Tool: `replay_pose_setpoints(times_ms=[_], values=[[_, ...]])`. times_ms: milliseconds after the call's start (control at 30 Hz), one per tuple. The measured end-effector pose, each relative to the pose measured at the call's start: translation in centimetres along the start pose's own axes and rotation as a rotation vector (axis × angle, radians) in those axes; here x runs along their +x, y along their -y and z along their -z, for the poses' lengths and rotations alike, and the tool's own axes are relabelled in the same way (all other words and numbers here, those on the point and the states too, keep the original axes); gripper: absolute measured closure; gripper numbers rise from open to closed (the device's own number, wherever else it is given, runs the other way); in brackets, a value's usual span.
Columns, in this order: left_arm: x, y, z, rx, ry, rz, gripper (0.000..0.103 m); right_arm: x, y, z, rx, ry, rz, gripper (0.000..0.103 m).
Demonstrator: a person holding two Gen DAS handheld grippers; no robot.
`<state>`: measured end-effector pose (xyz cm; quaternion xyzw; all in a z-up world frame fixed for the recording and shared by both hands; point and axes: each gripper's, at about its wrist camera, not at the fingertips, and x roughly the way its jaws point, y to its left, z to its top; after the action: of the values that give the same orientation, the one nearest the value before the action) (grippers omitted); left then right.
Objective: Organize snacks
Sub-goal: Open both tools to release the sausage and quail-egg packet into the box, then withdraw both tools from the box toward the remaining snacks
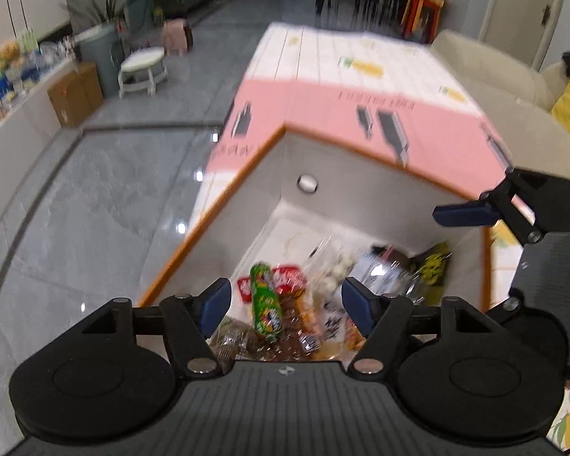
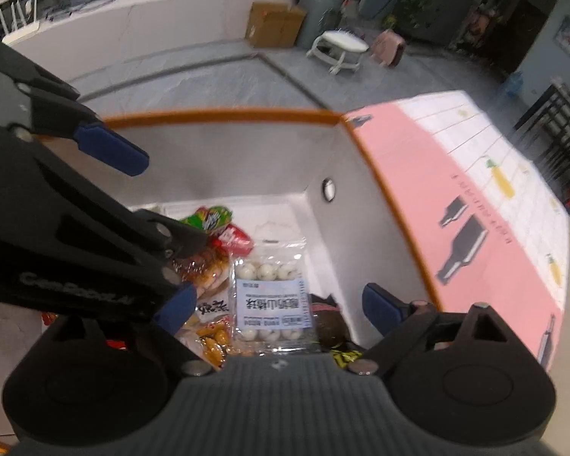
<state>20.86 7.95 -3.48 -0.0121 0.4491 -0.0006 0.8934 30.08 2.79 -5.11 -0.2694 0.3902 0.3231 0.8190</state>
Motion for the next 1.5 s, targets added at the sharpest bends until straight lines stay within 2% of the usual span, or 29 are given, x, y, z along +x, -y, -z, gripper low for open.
replay_pose_setpoints(times_ms=[233, 433, 600, 767, 967, 1067, 1200, 1267, 1367, 1400, 1500], values=[[-4.8, 2.2, 0.4, 0.009, 0.142, 0.028, 0.022, -5.9, 0.4, 2.0, 0.114, 0.147, 0.05, 0.01], [-7.0, 4.7, 1.8, 0.043, 0.188, 0.05, 0.022, -10.6, 0.7, 5.8, 0.195, 0.263, 0.114, 0.009], [-8.1, 7.4, 3.5, 0.07, 0.193, 0.097, 0.022, -12.8, 1.1, 9.6, 0.259, 0.285, 0.165, 0.009], [-7.6, 10.3, 5.4, 0.106, 0.15, 0.156, 0.022, -13.7, 1.9, 14.2, 0.318, 0.267, 0.205, 0.009], [-5.3, 13.5, 7.5, 0.185, 0.087, 0.18, 0.024, -12.4, 3.1, 18.5, 0.415, 0.17, 0.23, 0.009], [-3.8, 14.8, 8.0, 0.17, 0.068, 0.183, 0.025, -11.7, 3.6, 19.8, 0.459, 0.139, 0.248, 0.015], [-1.7, 16.4, 8.2, 0.171, 0.055, 0.184, 0.025, -10.6, 4.1, 21.3, 0.479, 0.115, 0.258, 0.018], [-0.5, 16.9, 8.2, 0.18, 0.052, 0.168, 0.025, -9.9, 4.4, 21.7, 0.476, 0.107, 0.255, 0.023], [1.5, 17.3, 7.9, 0.186, 0.038, 0.146, 0.025, -9.2, 4.7, 22.8, 0.477, 0.093, 0.266, 0.026], [2.2, 17.5, 7.9, 0.191, 0.03, 0.151, 0.03, -8.9, 5.0, 23.0, 0.481, 0.085, 0.269, 0.027], [3.8, 18.2, 8.1, 0.218, 0.016, 0.15, 0.029, -7.8, 6.0, 23.5, 0.506, 0.068, 0.267, 0.029]])
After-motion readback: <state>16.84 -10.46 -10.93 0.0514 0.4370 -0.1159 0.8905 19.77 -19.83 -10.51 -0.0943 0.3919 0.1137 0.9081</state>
